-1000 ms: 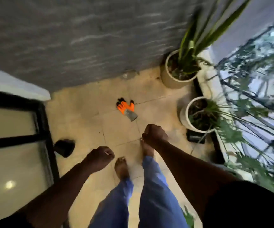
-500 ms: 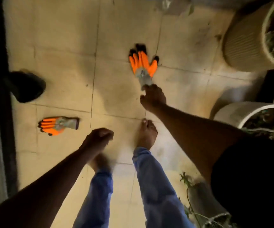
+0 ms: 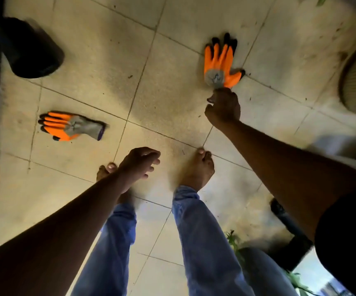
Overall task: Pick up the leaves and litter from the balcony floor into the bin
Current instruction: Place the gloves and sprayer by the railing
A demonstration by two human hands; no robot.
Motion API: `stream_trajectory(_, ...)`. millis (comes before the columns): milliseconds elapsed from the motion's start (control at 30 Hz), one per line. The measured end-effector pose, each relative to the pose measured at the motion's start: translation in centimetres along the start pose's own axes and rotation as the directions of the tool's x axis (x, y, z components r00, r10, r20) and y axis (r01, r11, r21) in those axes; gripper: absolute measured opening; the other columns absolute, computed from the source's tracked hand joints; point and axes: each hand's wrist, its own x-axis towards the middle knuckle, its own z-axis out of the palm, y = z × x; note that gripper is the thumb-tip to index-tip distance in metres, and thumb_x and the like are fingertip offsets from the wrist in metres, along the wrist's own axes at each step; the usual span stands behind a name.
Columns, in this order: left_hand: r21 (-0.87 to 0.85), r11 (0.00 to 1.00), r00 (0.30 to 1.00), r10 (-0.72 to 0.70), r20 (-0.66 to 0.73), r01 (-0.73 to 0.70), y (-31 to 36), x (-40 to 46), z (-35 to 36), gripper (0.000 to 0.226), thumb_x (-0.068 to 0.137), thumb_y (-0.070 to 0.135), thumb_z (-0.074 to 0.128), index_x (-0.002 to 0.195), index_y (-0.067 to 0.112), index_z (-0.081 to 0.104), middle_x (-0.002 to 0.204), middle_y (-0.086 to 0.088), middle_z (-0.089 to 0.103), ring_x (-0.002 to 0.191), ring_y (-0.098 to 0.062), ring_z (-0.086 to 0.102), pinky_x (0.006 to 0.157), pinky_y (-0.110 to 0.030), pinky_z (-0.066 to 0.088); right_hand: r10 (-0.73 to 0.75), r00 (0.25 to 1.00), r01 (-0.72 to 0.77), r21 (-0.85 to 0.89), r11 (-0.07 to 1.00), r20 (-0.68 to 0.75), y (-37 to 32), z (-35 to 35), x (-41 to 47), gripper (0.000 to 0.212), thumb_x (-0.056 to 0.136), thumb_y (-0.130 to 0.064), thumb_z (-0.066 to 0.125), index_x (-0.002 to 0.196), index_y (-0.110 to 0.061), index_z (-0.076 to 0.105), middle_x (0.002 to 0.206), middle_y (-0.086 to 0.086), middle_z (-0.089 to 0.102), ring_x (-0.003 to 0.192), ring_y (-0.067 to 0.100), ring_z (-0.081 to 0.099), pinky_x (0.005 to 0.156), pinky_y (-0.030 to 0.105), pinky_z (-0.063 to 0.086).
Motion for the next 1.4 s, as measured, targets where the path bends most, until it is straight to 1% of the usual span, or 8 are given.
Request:
stream_trajectory(167,-0.091,0.995,0.998,0.048,-0.033,-0.051,2.8,-1.5,-1.7,0.028,0.103,0.039,0.052,0.119,0.022,0.068,0.115,-0.002,0.073,0.104,-0.021,0.067,0.085,-0.034,0.054,-0.178,0.972,0.201,0.156,0.967,-0.152,-5.2,-3.6,-6.3,0.01,0.083,-0.021,0.067,0.08,-0.016,0.075,0.088,0.006,0.074,0.086,0.03,0.068,0.074,0.037,0.054)
stream_trajectory(367,-0.544,0.835,0.996,-0.046,0.075,0.079,4.7,-2.0,-4.8,0.064,0.088,0.073,0.052,0.126,0.022,0.063,0.116,-0.006,0.071,0.107,-0.03,0.068,0.095,-0.047,0.053,-0.497,0.864,0.502,0.199,0.842,-0.075,-11.8,-2.9,-14.3,0.005,0.083,-0.016,0.068,0.083,-0.017,0.073,0.083,0.0,0.071,0.077,0.022,0.065,0.068,0.035,0.052)
stream_trajectory(467,-0.626,0.776,0.996,-0.084,0.016,0.076,1.6,-1.8,-7.6,0.039,0.091,0.051,0.066,0.118,0.023,0.066,0.111,-0.006,0.073,0.096,-0.027,0.071,0.075,-0.039,0.057,-0.615,0.787,0.591,0.234,0.772,0.041,-14.7,-0.3,-17.7,0.009,0.083,-0.017,0.069,0.091,-0.019,0.071,0.089,-0.003,0.072,0.082,0.016,0.062,0.071,0.03,0.05)
stream_trajectory(600,-0.763,0.645,0.969,-0.212,-0.127,0.041,-3.7,-1.6,-10.6,0.013,0.099,0.012,0.052,0.099,0.014,0.064,0.097,-0.012,0.069,0.073,-0.024,0.067,0.061,-0.032,0.052,-0.697,0.701,0.646,0.279,0.71,0.152,-17.2,3.2,-19.0,0.012,0.088,-0.025,0.065,0.098,-0.021,0.07,0.094,-0.005,0.073,0.083,0.014,0.067,0.072,0.031,0.055)
stream_trajectory(833,-0.84,0.537,0.929,-0.263,-0.259,-0.082,-13.7,-2.4,-15.8,0.028,0.1,0.004,0.05,0.124,0.008,0.063,0.117,-0.019,0.069,0.097,-0.033,0.07,0.072,-0.034,0.055,-0.633,0.77,0.628,0.079,0.774,0.087,-22.9,9.0,-15.2,0.018,0.093,-0.024,0.058,0.106,-0.019,0.069,0.098,0.002,0.073,0.088,0.025,0.069,0.073,0.038,0.055)
stream_trajectory(1000,-0.831,0.546,0.922,-0.26,-0.287,-0.105,-18.7,-3.2,-17.5,0.022,0.099,0.004,0.054,0.112,0.014,0.069,0.107,-0.012,0.073,0.095,-0.032,0.071,0.076,-0.036,0.057,-0.634,0.686,0.715,-0.166,0.68,0.356,-27.4,14.9,-11.7,0.038,0.093,-0.024,0.062,0.131,-0.024,0.062,0.133,0.008,0.057,0.118,0.031,0.055,0.091,0.043,0.052)
stream_trajectory(1200,-0.791,0.602,0.924,-0.231,-0.304,-0.11,-23.2,-2.2,-20.0,0.022,0.1,0.007,0.055,0.117,0.008,0.068,0.111,-0.019,0.072,0.101,-0.037,0.071,0.094,-0.05,0.056,-0.465,0.593,0.783,-0.334,0.525,0.658,-32.6,21.0,-9.9,0.061,0.096,-0.035,0.06,0.153,-0.042,0.037,0.169,0.005,0.001,0.15,0.037,0.017,0.118,0.051,0.029)
stream_trajectory(1400,-0.843,0.518,0.93,-0.221,-0.295,-0.145,-24.8,-2.0,-20.5,0.023,0.102,0.004,0.05,0.117,0.009,0.067,0.106,-0.013,0.075,0.092,-0.028,0.075,0.077,-0.036,0.062,-0.353,0.633,0.696,-0.307,0.649,0.689,-34.5,21.0,-11.7,0.082,0.093,-0.017,0.059,0.16,-0.035,0.015,0.168,-0.002,0.012,0.151,0.03,0.02,0.12,0.054,0.024)
